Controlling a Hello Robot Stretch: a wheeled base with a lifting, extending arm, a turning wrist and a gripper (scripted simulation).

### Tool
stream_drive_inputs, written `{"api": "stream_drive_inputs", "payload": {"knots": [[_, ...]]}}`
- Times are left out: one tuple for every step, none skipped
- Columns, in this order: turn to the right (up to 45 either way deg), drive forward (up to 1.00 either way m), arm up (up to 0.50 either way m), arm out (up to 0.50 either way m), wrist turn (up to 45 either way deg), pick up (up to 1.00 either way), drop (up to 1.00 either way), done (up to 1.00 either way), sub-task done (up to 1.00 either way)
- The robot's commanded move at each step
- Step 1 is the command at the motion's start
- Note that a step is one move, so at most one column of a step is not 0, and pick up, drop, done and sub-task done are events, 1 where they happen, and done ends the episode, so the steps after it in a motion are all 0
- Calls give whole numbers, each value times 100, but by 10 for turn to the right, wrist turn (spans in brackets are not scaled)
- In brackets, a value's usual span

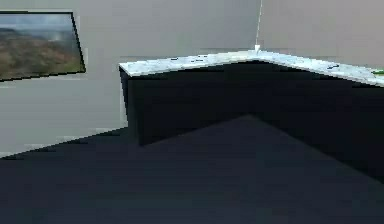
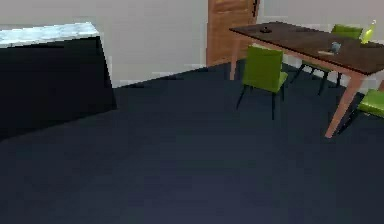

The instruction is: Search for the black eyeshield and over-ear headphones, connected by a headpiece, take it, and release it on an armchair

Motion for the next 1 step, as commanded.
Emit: {"api": "stream_drive_inputs", "payload": {"knots": [[450,0,0,0,0,0,0,0,0]]}}
